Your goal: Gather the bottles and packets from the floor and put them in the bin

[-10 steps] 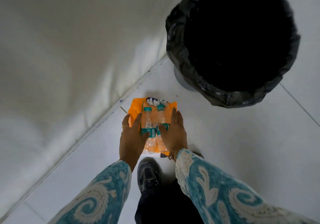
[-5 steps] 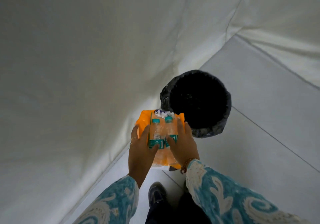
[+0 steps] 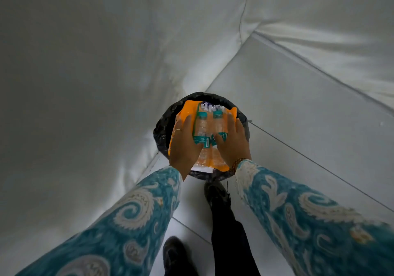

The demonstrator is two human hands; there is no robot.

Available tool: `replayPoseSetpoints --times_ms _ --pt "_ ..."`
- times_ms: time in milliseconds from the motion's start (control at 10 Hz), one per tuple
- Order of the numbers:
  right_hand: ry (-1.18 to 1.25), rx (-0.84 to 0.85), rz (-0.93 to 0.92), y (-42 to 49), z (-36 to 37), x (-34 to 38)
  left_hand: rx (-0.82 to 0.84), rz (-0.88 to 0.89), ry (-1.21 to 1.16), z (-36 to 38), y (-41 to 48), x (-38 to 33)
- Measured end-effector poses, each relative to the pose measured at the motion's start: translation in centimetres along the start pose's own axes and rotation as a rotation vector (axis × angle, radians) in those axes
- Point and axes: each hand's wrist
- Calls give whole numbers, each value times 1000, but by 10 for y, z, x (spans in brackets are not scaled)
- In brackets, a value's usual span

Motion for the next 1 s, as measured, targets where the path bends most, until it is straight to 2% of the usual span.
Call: replayPoseSetpoints --times_ms 200,400,500,600,700,1000 --pt "0 124 78 64 27 -51 45 -13 28 53 54 20" --pt "-72 235 153 110 52 -71 83 -26 26 79 88 41" --pt "-284 253 191 121 58 -79 189 -14 261 85 91 51" --pt "-376 282 149 125 62 -83 238 16 391 87 93 56" --pt "-461 378 88 124 68 -85 234 -23 377 89 91 56" --pt "-445 351 48 102 59 -78 163 -19 358 73 69 48"
Point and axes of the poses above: each hand's wrist, its own y-axis towards the middle knuckle, its own z-axis out of the palm, x = y × z, and after that the axes turned 11 degrees about y, right-handed
